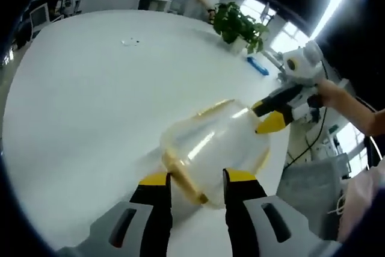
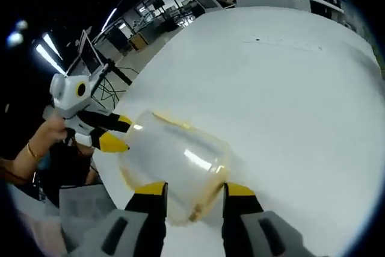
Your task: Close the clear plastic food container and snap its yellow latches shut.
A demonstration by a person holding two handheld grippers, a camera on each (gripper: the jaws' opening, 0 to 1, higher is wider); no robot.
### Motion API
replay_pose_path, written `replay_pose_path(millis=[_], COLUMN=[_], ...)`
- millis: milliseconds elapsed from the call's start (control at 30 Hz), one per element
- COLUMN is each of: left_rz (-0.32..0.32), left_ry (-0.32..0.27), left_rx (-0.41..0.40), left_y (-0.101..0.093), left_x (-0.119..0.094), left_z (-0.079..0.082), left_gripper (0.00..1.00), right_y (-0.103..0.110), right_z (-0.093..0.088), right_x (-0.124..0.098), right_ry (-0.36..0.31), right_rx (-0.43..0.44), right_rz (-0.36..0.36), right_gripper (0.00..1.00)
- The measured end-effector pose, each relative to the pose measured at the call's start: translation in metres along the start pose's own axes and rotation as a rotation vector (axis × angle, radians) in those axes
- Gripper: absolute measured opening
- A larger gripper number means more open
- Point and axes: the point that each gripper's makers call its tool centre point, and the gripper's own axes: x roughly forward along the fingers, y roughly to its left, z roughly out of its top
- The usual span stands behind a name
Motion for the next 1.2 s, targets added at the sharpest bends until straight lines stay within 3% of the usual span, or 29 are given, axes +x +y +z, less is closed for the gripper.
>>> replay_pose_path(millis=[333,367,400,433,667,767,933,1200], left_rz=[-0.008,-0.01,-0.015,-0.007,0.027,0.066,0.07,0.109], left_ry=[-0.016,-0.02,-0.015,-0.009,-0.011,-0.029,-0.068,-0.107], left_rx=[0.011,0.004,-0.088,-0.025,-0.056,-0.085,-0.089,-0.026], left_y=[-0.002,-0.002,-0.004,0.0,-0.003,-0.004,-0.002,-0.004], left_x=[0.002,0.002,0.004,0.003,0.005,0.005,0.004,0.003], left_z=[-0.001,-0.001,-0.006,-0.008,-0.006,-0.005,-0.005,0.0], left_gripper=[0.28,0.26,0.25,0.25,0.27,0.27,0.27,0.29], right_y=[0.004,0.01,0.007,0.01,0.005,0.003,0.003,0.002], right_z=[0.003,0.001,0.003,0.003,0.007,0.011,0.011,0.012], right_x=[0.009,0.011,0.012,0.012,0.011,0.011,0.009,0.008], right_ry=[-0.005,0.0,0.004,0.008,0.009,-0.009,-0.024,-0.075], right_rx=[0.04,0.105,0.026,0.049,0.006,-0.014,-0.024,-0.029], right_rz=[0.037,0.048,0.031,0.035,0.03,0.04,0.043,0.036], right_gripper=[0.38,0.39,0.4,0.4,0.41,0.42,0.42,0.44])
